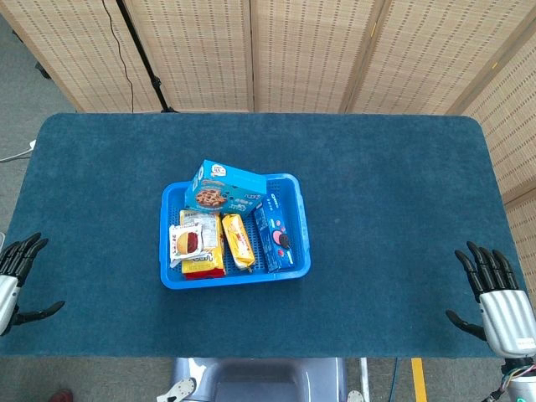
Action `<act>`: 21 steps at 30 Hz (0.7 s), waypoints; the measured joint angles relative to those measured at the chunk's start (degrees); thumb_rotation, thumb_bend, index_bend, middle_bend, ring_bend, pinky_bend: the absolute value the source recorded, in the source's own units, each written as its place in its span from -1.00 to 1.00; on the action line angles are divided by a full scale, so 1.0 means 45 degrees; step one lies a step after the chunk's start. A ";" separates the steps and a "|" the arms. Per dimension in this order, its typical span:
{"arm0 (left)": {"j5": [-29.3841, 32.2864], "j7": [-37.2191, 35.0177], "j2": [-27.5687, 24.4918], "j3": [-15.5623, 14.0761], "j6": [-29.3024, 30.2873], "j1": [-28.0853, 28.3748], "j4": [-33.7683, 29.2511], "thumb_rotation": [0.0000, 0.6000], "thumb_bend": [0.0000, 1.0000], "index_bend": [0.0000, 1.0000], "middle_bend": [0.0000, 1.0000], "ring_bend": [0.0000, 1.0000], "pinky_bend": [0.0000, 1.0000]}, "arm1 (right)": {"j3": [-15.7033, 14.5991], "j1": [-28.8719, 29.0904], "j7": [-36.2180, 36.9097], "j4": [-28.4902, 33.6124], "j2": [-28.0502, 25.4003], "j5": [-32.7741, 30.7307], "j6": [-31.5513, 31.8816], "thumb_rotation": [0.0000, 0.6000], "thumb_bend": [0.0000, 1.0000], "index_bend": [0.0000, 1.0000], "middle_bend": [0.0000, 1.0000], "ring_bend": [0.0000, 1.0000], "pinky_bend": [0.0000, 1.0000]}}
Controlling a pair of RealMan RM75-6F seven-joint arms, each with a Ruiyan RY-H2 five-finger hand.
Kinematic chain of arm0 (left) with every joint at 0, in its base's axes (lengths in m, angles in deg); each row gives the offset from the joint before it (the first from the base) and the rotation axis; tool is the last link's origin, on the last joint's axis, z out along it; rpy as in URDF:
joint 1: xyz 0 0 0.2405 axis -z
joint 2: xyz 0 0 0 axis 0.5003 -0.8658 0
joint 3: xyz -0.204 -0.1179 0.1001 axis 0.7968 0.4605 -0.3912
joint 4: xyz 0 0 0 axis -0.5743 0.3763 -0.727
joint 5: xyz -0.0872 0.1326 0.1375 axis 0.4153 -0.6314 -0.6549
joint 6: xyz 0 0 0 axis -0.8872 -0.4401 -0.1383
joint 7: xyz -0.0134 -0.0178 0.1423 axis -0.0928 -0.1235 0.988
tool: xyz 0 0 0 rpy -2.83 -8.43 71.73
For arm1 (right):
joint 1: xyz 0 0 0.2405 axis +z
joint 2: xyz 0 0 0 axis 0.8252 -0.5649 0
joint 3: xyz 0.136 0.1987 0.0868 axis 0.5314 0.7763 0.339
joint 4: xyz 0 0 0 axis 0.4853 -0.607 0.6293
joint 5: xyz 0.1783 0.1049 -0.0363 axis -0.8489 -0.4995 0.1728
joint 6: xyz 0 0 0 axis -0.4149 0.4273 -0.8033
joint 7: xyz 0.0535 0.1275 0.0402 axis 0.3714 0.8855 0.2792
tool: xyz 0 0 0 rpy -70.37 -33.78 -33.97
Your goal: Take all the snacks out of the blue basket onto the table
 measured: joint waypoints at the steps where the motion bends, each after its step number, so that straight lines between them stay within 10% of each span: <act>1: -0.0033 -0.0236 0.0022 0.0081 -0.0071 0.0151 0.0002 1.00 -1.00 -1.00 -1.00 -1.00 -1.00 | 0.0009 0.0010 0.0023 -0.0009 -0.0004 -0.0026 -0.0025 1.00 -1.00 -1.00 -1.00 -1.00 -1.00; 14: 0.0871 -0.5000 0.1262 0.2184 -0.3684 0.4077 0.1034 1.00 -1.00 -1.00 -1.00 -1.00 -1.00 | 0.0316 0.0428 0.0199 -0.0343 0.0148 -0.1032 -0.1101 1.00 -1.00 -1.00 -1.00 -1.00 -1.00; 21: 0.2397 -0.4601 0.1902 0.3188 -0.6938 0.6570 0.1378 1.00 -1.00 -1.00 -1.00 -1.00 -1.00 | 0.0605 0.0690 0.0173 -0.0645 0.0276 -0.1785 -0.1684 1.00 -1.00 -1.00 -1.00 -1.00 -1.00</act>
